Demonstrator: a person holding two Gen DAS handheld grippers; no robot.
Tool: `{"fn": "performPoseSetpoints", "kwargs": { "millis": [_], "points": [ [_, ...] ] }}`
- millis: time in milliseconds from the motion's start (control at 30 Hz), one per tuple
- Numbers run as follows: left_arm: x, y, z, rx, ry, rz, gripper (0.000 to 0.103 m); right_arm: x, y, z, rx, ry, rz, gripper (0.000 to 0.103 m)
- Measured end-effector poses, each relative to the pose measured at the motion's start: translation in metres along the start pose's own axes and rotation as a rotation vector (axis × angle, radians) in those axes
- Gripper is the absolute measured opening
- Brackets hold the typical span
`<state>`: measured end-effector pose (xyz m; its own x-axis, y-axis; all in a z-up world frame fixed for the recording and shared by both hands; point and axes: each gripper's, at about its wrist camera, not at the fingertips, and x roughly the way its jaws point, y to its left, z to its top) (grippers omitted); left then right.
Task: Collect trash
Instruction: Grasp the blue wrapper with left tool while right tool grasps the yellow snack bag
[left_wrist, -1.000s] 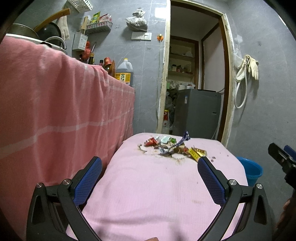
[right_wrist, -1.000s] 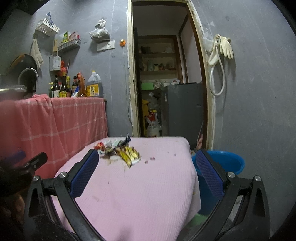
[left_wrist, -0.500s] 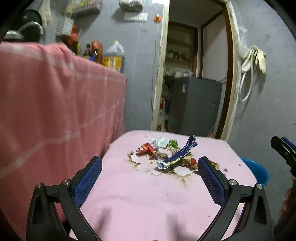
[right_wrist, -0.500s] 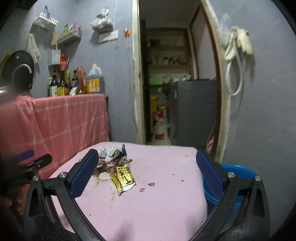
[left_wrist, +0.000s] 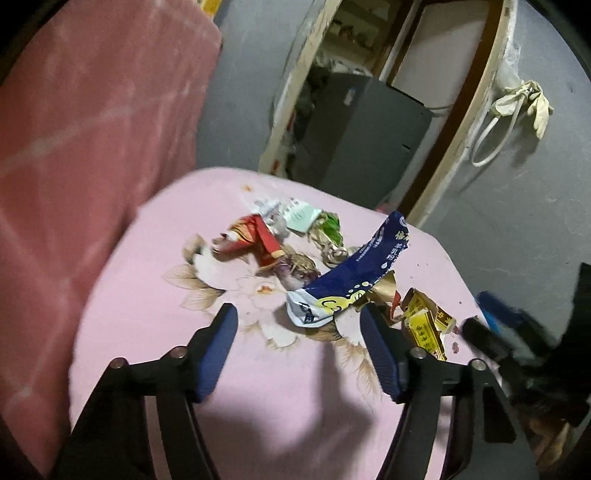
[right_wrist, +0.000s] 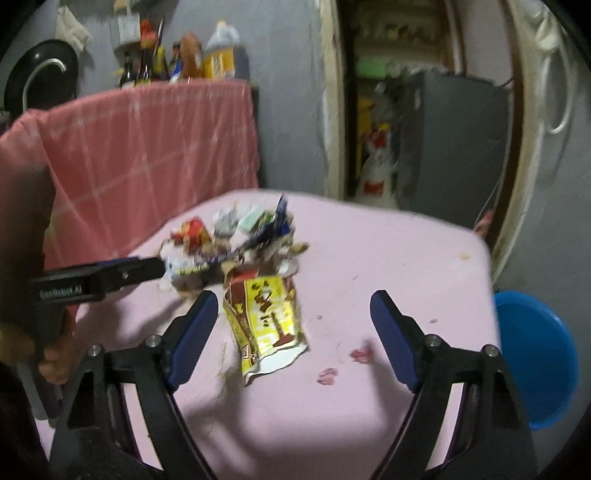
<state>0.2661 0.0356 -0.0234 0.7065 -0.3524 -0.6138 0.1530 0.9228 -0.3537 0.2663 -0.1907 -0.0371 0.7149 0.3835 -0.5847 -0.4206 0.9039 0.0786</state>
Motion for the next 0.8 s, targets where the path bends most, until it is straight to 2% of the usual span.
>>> {"fn": "performPoseSetpoints", "kwargs": {
  "millis": [167,233,267,400,433,800],
  "points": [
    [0.01,0.006,0.007,-0.008,0.067,-0.038,0.047,0.033,-0.001,-0.003,-0.015,0.109,0.031,0.078],
    [0.016,0.01,0.01,-0.027,0.085,-0.061,0.044,0.043,-0.001,-0.004,-0.013,0.139,0.048,0.073],
    [0.019,0.011,0.012,-0.034,0.089,-0.068,0.039,0.046,-0.002,-0.004,-0.011,0.148,0.057,0.071],
    [0.02,0.015,0.015,-0.046,0.111,-0.076,0.021,0.054,-0.004,-0.006,-0.004,0.172,0.076,0.052],
    [0.022,0.013,0.014,-0.047,0.115,-0.075,0.018,0.053,-0.005,-0.006,-0.003,0.171,0.077,0.052],
    [0.019,0.012,0.013,-0.049,0.187,-0.093,0.017,0.032,-0.009,-0.014,0.04,0.129,0.08,0.051]
  ]
}}
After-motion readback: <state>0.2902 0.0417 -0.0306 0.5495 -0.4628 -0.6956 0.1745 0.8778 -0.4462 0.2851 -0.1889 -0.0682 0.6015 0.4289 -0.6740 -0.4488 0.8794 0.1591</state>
